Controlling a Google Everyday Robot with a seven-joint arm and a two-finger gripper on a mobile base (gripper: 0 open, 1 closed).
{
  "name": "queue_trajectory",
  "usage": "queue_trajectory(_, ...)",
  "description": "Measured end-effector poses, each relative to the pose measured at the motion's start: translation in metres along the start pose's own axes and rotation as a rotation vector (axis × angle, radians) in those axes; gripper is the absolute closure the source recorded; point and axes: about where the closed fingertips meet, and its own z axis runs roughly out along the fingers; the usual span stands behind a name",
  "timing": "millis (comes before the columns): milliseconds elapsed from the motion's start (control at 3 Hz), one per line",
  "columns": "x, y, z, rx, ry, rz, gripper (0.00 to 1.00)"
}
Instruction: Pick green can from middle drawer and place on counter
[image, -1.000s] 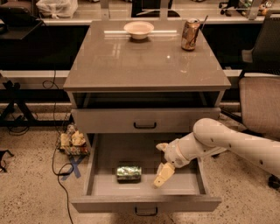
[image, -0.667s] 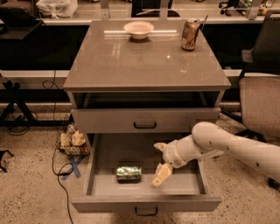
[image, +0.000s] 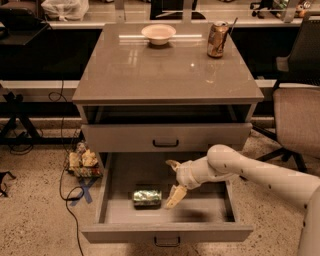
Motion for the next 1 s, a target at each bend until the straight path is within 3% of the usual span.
queue_trajectory(1000,0.028,-0.006,0.091,0.001,-0.001,-0.026,0.00)
